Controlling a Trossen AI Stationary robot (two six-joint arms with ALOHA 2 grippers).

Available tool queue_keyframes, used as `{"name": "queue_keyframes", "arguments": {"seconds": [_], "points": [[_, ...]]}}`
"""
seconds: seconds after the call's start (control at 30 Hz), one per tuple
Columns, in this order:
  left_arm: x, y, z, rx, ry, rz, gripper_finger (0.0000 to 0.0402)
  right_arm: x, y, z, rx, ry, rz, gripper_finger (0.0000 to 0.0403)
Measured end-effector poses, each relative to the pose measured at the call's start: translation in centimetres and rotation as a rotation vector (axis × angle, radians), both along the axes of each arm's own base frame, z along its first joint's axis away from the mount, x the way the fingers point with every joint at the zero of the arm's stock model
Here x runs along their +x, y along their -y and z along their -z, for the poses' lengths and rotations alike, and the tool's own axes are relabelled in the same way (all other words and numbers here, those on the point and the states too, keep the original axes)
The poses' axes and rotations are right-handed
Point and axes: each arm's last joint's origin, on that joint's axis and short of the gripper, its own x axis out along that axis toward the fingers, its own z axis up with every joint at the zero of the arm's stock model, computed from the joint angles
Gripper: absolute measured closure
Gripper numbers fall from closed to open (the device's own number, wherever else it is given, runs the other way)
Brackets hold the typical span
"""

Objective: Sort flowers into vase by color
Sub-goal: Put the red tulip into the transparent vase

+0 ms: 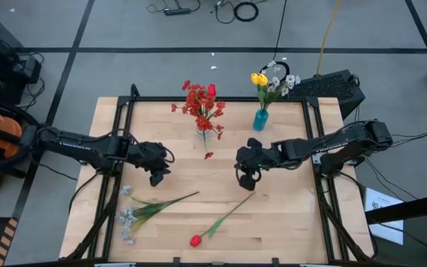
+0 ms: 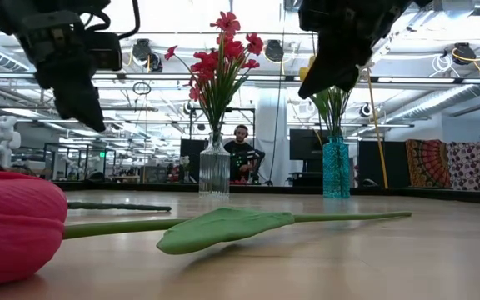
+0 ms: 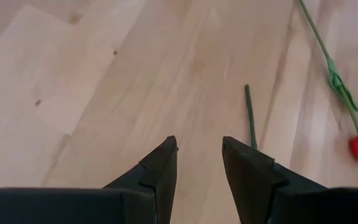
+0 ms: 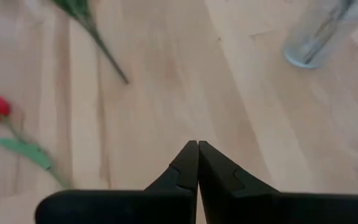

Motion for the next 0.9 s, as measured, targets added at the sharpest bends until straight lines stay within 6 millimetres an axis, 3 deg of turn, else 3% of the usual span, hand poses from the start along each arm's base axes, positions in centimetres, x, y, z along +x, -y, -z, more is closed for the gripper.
{"name": "queue_keyframes", "arguments": {"seconds": [0.27, 0.6, 0.73, 0.9], "points": [[0.0, 3.0, 0.2, -0.076, -0.008, -0.204, 0.0268, -0.5, -2.9, 0.1, -0.012, -0.008, -0.113, 0.0402], [2.9, 7.2, 1.2, -0.22, -0.097, -0.398, 0.0268, -1.5, -6.3, 0.2, -0.03, -0.009, -0.257, 0.0402], [3.4, 8.1, 2.4, -0.241, -0.148, -0.459, 0.0268, -0.6, -7.2, 0.7, -0.06, -0.022, -0.305, 0.0403], [3.5, 8.7, 3.2, -0.25, -0.179, -0.482, 0.0268, 2.2, -9.3, 1.3, -0.103, -0.06, -0.435, 0.0403]]}}
